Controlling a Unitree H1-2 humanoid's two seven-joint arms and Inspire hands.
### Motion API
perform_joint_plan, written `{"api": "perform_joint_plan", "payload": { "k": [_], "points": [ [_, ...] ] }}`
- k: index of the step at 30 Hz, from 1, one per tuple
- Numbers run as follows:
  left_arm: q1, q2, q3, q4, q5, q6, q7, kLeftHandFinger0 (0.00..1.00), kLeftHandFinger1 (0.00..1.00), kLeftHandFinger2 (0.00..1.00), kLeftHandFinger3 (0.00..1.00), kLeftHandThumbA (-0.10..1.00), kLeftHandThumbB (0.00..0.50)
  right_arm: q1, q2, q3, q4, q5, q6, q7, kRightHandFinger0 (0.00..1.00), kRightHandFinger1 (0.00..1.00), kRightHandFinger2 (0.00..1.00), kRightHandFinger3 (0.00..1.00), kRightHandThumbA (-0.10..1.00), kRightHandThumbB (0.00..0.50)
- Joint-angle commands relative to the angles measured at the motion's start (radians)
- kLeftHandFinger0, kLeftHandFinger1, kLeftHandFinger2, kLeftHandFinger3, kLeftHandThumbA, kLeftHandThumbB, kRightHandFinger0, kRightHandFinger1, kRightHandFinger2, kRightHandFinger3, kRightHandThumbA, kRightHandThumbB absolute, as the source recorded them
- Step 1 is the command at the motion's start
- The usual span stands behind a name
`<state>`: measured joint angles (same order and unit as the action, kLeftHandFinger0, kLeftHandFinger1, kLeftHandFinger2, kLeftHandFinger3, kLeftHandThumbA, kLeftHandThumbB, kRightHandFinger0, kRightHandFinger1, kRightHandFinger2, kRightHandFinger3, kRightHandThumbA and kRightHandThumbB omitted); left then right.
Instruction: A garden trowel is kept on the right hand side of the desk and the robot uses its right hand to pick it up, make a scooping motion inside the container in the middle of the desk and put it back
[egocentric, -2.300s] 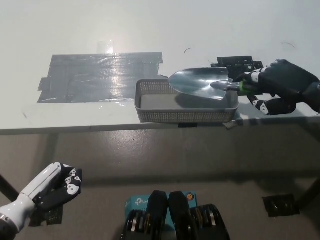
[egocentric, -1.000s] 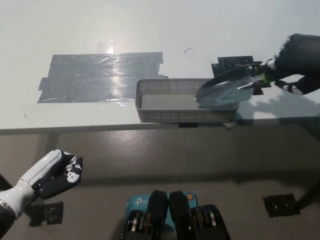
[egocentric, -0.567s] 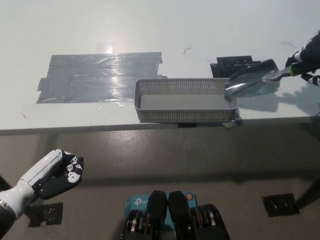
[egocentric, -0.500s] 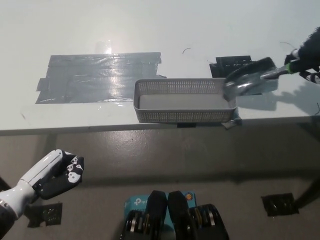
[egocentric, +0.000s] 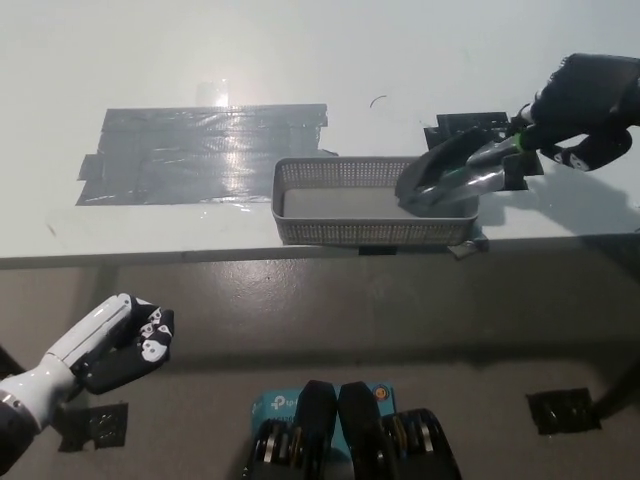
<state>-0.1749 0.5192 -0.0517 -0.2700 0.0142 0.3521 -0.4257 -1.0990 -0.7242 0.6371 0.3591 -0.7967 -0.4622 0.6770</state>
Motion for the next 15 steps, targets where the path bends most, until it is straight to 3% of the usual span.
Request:
{"api": "perform_joint_plan", "payload": {
  "k": [1, 3, 5, 7, 11, 15],
  "points": [
    [-0.029, 0.013, 0.0, -0.025, -0.008, 0.007, -0.007, 0.0, 0.0, 0.05, 0.1, -0.06, 0.5, -0.068, -0.013, -0.03, -0.032, -0.025, 0.011, 0.055, 0.0, 0.17, 0.54, 0.38, -0.1, 0.0],
    [-0.028, 0.011, -0.001, -0.019, -0.009, -0.008, -0.008, 0.0, 0.0, 0.05, 0.09, -0.04, 0.5, -0.057, -0.018, -0.031, -0.026, -0.025, -0.008, 0.045, 0.0, 0.17, 0.53, 0.35, -0.1, 0.001],
    [-0.032, 0.011, -0.002, -0.027, -0.008, 0.015, -0.01, 0.0, 0.0, 0.05, 0.09, -0.05, 0.5, -0.047, -0.019, -0.027, -0.032, -0.041, 0.007, 0.064, 0.0, 0.15, 0.48, 0.15, -0.1, 0.023],
    [-0.032, 0.012, -0.003, -0.025, -0.006, 0.009, -0.011, 0.0, 0.0, 0.05, 0.09, -0.06, 0.5, -0.035, -0.018, -0.026, -0.039, -0.063, 0.008, 0.057, 0.0, 0.15, 0.48, 0.12, -0.1, 0.012],
    [-0.04, 0.007, -0.01, -0.015, -0.003, -0.002, -0.011, 0.0, 0.0, 0.05, 0.09, -0.05, 0.5, -0.01, -0.008, -0.027, -0.081, -0.098, 0.053, 0.094, 0.0, 0.23, 0.56, 0.34, -0.1, 0.0],
    [-0.041, 0.004, -0.01, -0.016, -0.008, 0.009, -0.01, 0.0, 0.0, 0.05, 0.09, -0.03, 0.5, -0.006, 0.021, -0.008, -0.084, -0.137, 0.032, 0.077, 0.0, 0.22, 0.54, 0.21, -0.06, 0.0]
  ]
}}
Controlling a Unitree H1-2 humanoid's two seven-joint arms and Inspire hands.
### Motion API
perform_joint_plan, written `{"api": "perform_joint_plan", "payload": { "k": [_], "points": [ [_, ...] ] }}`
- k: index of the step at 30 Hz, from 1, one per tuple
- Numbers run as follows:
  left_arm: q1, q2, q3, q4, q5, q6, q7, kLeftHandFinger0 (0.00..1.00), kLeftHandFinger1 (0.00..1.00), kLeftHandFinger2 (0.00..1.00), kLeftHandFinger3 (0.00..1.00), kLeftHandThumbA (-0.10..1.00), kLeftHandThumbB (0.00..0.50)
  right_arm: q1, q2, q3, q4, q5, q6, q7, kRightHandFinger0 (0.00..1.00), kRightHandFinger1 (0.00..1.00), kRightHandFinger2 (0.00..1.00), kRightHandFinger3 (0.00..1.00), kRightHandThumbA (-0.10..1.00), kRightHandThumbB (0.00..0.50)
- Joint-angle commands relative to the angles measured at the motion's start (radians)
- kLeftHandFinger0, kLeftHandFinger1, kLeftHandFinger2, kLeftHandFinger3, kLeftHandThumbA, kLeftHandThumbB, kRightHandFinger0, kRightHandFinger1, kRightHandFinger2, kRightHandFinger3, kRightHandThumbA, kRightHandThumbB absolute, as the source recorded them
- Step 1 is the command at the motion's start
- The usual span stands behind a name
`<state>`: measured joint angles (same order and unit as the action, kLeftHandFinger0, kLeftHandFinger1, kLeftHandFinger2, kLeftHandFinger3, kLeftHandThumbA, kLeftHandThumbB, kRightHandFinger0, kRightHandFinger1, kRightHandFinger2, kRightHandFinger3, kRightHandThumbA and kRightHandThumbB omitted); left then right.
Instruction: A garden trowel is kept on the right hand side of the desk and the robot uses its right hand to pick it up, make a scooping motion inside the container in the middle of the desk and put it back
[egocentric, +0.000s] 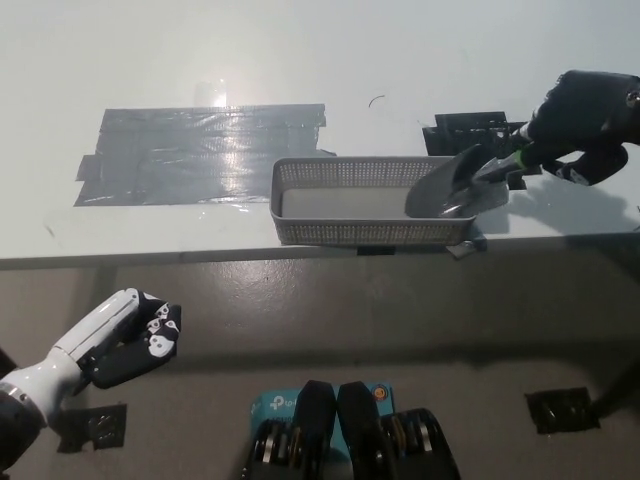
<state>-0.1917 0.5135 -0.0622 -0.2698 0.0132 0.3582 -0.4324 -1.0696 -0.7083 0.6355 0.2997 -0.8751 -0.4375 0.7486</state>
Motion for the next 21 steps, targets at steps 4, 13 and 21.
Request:
{"api": "perform_joint_plan", "payload": {
  "k": [4, 13, 21],
  "points": [
    [-0.033, 0.002, -0.013, -0.014, -0.004, 0.009, -0.006, 0.0, 0.0, 0.04, 0.07, -0.06, 0.5, -0.025, 0.048, -0.002, -0.037, -0.062, 0.026, 0.029, 0.0, 0.23, 0.56, 0.31, -0.1, 0.002],
    [-0.043, 0.002, -0.032, -0.01, 0.0, 0.01, -0.005, 0.0, 0.0, 0.04, 0.08, -0.03, 0.5, -0.033, 0.172, 0.008, -0.033, -0.088, 0.075, 0.056, 0.0, 0.04, 0.4, 0.3, -0.1, 0.0],
    [-0.059, 0.002, -0.054, -0.002, 0.004, 0.011, -0.014, 0.0, 0.0, 0.05, 0.09, -0.01, 0.5, 0.025, 0.226, -0.002, -0.031, -0.083, 0.116, 0.041, 0.0, 0.09, 0.46, 0.35, -0.1, 0.0]
  ]
}}
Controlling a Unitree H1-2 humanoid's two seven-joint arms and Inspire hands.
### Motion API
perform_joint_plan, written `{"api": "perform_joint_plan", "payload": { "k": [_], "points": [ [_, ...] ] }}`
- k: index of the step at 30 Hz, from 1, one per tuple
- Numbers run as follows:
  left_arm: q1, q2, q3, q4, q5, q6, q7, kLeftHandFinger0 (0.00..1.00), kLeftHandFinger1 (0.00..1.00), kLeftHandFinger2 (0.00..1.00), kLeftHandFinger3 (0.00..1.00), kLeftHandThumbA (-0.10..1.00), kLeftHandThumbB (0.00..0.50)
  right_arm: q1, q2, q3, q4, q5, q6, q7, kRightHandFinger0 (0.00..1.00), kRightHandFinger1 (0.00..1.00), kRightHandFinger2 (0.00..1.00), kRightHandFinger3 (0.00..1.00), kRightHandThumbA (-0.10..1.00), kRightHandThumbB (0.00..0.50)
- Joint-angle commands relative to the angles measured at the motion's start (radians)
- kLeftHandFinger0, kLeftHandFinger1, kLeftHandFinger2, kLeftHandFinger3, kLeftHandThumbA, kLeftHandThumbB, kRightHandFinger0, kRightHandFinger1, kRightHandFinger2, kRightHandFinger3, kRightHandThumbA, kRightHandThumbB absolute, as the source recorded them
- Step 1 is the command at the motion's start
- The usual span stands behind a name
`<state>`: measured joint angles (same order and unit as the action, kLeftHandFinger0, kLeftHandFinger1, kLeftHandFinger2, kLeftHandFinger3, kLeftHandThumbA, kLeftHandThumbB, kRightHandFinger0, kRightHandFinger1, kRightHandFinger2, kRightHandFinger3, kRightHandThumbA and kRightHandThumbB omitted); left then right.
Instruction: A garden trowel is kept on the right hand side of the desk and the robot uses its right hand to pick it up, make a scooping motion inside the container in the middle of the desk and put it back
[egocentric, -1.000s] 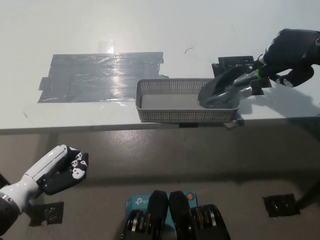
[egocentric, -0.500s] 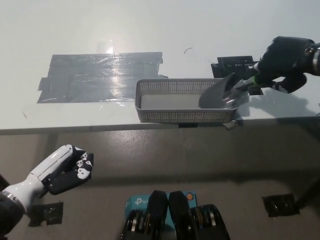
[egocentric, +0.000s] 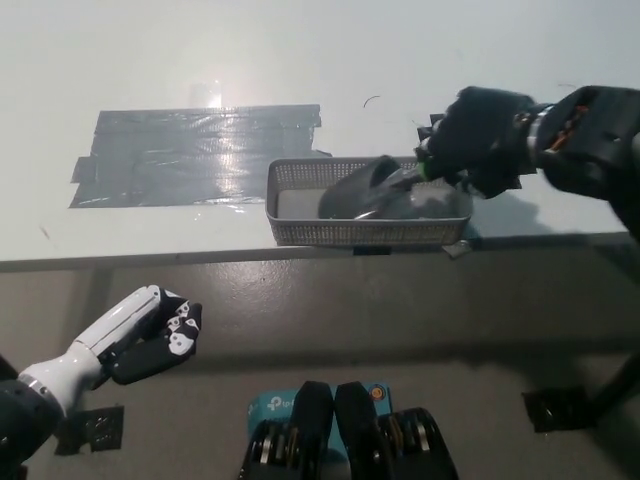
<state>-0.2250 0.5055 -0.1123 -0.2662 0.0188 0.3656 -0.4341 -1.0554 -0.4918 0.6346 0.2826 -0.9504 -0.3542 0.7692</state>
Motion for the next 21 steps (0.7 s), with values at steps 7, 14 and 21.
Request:
{"api": "perform_joint_plan", "payload": {
  "k": [7, 14, 21],
  "points": [
    [-0.02, 0.007, -0.01, 0.005, -0.002, -0.007, -0.013, 0.0, 0.0, 0.06, 0.1, 0.01, 0.5, 0.112, 0.026, -0.027, -0.021, -0.011, 0.143, 0.018, 0.0, 0.04, 0.41, 0.16, -0.1, 0.0],
    [-0.011, -0.004, -0.026, 0.021, -0.006, -0.027, -0.016, 0.0, 0.0, 0.09, 0.12, 0.01, 0.5, 0.209, 0.067, -0.129, 0.031, 0.045, 0.343, 0.04, 0.41, 0.61, 0.75, 0.56, -0.1, 0.0],
    [0.004, 0.0, -0.034, 0.011, -0.001, -0.007, -0.02, 0.0, 0.03, 0.11, 0.16, 0.03, 0.5, 0.276, 0.102, -0.267, 0.105, 0.193, 0.415, 0.001, 0.02, 0.5, 0.7, 0.05, -0.1, 0.203]
  ]
}}
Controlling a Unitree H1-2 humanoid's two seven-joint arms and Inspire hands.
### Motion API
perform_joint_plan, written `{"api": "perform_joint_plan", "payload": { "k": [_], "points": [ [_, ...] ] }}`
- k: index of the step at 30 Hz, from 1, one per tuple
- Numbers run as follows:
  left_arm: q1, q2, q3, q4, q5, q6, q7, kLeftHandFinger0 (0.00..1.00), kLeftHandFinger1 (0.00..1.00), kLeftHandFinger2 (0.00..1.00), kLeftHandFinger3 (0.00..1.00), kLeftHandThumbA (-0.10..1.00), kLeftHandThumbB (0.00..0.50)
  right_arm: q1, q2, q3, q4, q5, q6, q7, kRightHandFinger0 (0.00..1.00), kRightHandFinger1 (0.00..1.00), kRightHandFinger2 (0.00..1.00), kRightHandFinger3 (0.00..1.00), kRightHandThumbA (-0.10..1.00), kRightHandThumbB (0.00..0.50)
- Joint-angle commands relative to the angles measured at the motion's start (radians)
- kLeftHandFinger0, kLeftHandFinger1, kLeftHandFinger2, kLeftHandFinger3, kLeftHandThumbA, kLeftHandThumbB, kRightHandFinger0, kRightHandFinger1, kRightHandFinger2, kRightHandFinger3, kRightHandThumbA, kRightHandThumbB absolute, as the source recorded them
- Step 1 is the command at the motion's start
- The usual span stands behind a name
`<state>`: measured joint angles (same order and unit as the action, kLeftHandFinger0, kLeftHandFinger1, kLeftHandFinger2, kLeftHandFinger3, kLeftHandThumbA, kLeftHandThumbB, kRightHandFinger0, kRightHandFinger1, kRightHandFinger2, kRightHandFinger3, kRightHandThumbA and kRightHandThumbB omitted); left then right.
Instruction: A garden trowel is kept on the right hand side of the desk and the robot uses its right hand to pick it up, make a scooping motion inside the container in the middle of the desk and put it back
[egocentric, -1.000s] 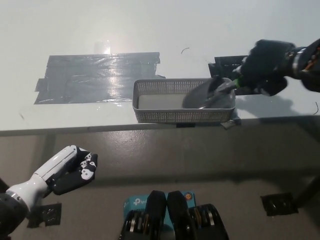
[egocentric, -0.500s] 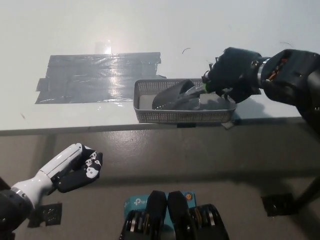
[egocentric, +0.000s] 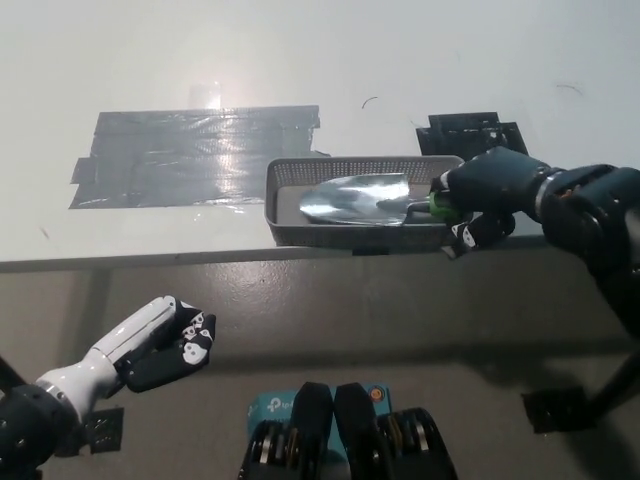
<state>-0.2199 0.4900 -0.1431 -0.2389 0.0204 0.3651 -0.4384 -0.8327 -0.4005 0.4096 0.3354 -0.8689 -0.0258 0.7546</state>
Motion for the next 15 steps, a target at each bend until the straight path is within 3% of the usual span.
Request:
{"api": "perform_joint_plan", "payload": {
  "k": [1, 4, 9, 12, 14, 15],
  "points": [
    [0.001, 0.014, -0.005, -0.014, -0.002, -0.008, -0.016, 0.0, 0.03, 0.11, 0.16, 0.02, 0.5, 0.057, 0.012, -0.047, 0.055, 0.114, 0.094, 0.019, 0.04, 0.52, 0.73, 0.09, -0.1, 0.206],
    [0.002, 0.014, -0.014, -0.002, -0.002, -0.02, -0.022, 0.0, 0.03, 0.12, 0.17, 0.03, 0.5, 0.072, 0.019, -0.066, 0.071, 0.147, 0.078, 0.004, 0.13, 0.57, 0.75, 0.16, -0.1, 0.2],
    [0.008, 0.019, -0.028, -0.015, 0.014, 0.01, -0.028, 0.0, 0.05, 0.15, 0.2, 0.06, 0.5, 0.065, 0.035, -0.056, 0.073, 0.175, 0.087, 0.005, 0.11, 0.53, 0.67, 0.14, -0.1, 0.173],
    [0.001, 0.018, -0.035, -0.001, 0.021, 0.003, -0.027, 0.0, 0.04, 0.13, 0.18, 0.06, 0.5, 0.033, 0.027, -0.046, 0.057, 0.181, 0.066, -0.007, 0.08, 0.5, 0.64, 0.14, -0.1, 0.19],
    [0.019, 0.02, -0.034, 0.0, 0.015, 0.001, -0.029, 0.0, 0.05, 0.14, 0.19, 0.05, 0.5, 0.029, 0.032, -0.053, 0.042, 0.192, 0.066, -0.026, 0.06, 0.51, 0.67, 0.22, -0.1, 0.222],
    [0.025, 0.02, -0.034, 0.0, 0.013, 0.0, -0.029, 0.0, 0.05, 0.14, 0.19, 0.05, 0.5, 0.026, 0.032, -0.056, 0.033, 0.199, 0.07, -0.029, 0.06, 0.52, 0.69, 0.28, -0.1, 0.214]
  ]
}}
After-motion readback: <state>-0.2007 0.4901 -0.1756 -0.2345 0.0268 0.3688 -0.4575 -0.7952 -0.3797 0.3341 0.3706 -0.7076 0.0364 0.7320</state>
